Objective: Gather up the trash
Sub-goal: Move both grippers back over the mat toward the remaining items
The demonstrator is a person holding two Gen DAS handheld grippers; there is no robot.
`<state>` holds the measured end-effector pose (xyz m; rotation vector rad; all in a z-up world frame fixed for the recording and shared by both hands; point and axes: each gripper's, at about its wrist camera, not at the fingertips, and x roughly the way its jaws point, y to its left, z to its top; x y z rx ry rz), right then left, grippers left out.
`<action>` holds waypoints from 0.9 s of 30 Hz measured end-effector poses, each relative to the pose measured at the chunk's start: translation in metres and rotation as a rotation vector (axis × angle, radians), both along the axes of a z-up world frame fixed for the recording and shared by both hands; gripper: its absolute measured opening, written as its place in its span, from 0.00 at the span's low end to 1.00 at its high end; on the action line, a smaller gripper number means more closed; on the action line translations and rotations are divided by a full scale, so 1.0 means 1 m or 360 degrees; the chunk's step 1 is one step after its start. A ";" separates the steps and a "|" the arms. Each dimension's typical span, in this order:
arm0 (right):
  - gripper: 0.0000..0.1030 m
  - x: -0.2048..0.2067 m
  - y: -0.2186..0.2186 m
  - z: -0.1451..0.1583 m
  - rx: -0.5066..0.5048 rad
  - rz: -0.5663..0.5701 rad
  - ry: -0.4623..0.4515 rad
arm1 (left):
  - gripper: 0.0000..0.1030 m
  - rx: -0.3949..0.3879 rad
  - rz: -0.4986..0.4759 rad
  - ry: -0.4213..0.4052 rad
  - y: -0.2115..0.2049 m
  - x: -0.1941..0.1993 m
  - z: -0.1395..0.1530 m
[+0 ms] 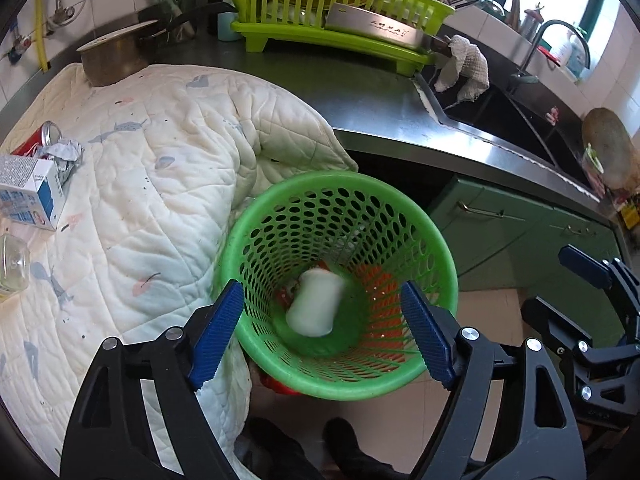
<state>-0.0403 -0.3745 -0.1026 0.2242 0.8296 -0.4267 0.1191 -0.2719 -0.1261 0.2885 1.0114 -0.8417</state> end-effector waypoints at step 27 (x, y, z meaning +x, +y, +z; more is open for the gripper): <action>0.82 0.148 0.113 0.034 -0.0027 0.0703 -0.0121 | 0.83 -0.0027 0.0836 -0.0185 0.236 0.064 0.042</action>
